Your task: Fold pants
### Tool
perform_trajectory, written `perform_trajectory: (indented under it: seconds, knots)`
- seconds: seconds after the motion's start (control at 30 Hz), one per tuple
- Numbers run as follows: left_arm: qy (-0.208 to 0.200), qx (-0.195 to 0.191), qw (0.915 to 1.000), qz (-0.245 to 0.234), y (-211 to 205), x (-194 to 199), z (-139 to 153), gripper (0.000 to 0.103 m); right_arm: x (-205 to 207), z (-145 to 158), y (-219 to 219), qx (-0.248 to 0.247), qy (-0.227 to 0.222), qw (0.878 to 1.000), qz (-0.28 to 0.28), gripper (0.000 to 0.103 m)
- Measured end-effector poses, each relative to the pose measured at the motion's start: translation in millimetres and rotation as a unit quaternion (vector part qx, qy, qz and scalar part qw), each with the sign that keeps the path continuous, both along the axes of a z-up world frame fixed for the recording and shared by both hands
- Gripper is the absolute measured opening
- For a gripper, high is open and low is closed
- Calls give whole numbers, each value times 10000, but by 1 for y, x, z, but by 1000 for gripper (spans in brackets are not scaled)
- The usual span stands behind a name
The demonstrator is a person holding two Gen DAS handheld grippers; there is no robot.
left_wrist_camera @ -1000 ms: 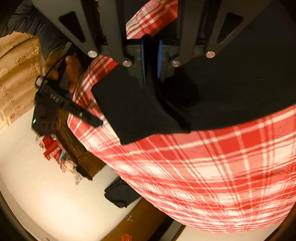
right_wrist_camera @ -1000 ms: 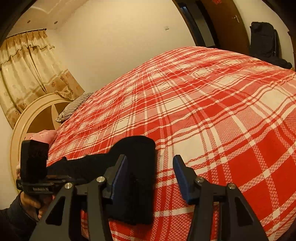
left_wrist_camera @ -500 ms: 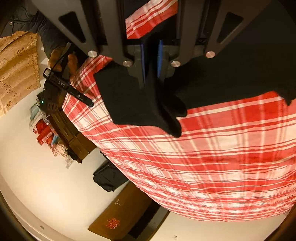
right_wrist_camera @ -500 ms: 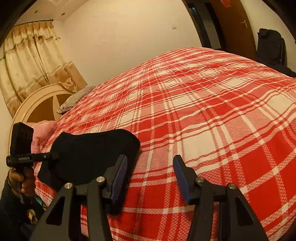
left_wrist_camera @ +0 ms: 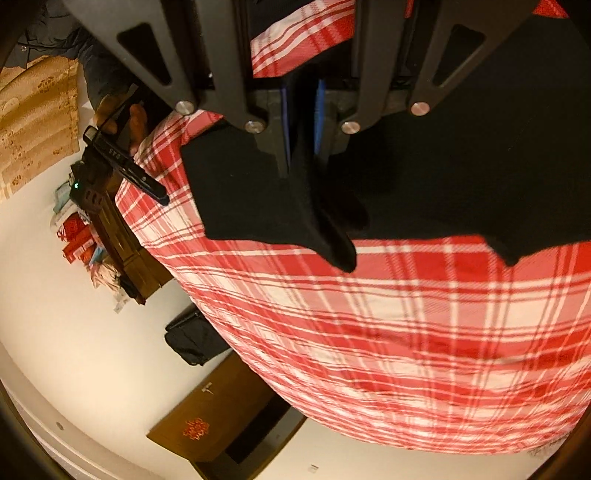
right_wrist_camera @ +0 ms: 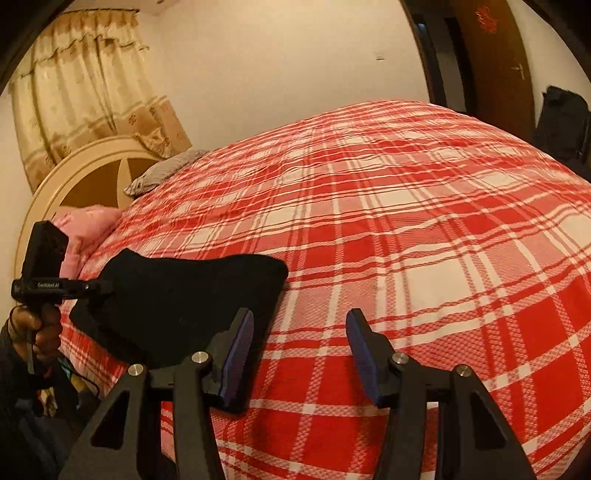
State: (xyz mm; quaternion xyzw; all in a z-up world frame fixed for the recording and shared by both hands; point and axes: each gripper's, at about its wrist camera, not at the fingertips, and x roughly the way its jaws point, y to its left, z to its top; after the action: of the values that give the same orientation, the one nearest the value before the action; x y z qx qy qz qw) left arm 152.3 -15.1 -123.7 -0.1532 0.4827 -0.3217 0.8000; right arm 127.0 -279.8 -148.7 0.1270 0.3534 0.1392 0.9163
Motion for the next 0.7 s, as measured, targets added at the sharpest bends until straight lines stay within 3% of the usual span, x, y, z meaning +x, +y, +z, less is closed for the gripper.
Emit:
perform_trajectory:
  seconds: [0.23, 0.43, 0.6, 0.7]
  knots:
    - [178, -69, 9993, 311, 24, 6, -16, 11, -2, -3, 15, -177, -20, 9996, 232, 55]
    - [238, 382, 9984, 355, 19, 5, -38, 11, -5, 1, 29, -195, -72, 9987, 459, 55]
    - [95, 647, 9974, 300, 12, 2, -38, 15, 1, 16, 58, -337, -317, 9939, 1006, 55]
    - [4, 779, 9964, 327, 10, 2, -38, 16, 20, 11, 78, -389, -138, 9895, 1383, 55]
